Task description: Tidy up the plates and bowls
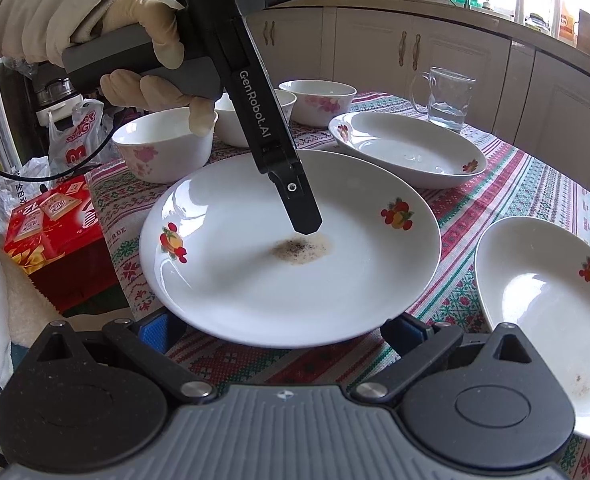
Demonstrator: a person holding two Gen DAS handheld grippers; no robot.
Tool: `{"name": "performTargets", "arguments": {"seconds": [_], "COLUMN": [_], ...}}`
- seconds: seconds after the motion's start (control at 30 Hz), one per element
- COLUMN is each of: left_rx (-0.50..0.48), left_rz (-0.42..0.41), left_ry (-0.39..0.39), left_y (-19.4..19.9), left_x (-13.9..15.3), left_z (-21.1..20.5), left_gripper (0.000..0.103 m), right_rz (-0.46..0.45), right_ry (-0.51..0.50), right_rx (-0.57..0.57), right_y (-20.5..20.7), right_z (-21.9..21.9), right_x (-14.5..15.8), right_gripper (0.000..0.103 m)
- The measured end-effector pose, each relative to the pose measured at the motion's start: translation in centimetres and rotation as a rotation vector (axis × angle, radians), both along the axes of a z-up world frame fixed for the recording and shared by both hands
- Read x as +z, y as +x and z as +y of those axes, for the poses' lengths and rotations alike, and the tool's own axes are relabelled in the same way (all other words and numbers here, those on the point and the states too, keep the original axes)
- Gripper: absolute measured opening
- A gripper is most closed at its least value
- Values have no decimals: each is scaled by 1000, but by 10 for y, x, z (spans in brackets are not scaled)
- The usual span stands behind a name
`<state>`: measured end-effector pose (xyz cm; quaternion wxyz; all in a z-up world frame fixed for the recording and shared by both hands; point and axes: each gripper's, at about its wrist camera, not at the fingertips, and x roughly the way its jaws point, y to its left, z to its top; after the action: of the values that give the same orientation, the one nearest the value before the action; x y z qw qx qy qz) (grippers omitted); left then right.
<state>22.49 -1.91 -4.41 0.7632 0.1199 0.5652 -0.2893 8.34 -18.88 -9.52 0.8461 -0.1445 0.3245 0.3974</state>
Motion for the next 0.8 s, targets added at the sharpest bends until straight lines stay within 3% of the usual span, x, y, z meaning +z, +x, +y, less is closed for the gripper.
{"name": "performTargets", "arguments": {"seconds": [0.43, 0.8], "left_rx": [-5, -92], "left_rz": [-60, -83], "left_ry": [-33, -38], "left_y": [6, 33], "left_x": [29, 38], "left_z": [-17, -74], "left_gripper": [79, 79], "right_rz": [-38, -63], "right_ry": [30, 16], "right_rx": [-18, -88], "right_y": [7, 20], "right_z": [-19, -60], "right_x": [27, 38], "right_gripper": [103, 103]}}
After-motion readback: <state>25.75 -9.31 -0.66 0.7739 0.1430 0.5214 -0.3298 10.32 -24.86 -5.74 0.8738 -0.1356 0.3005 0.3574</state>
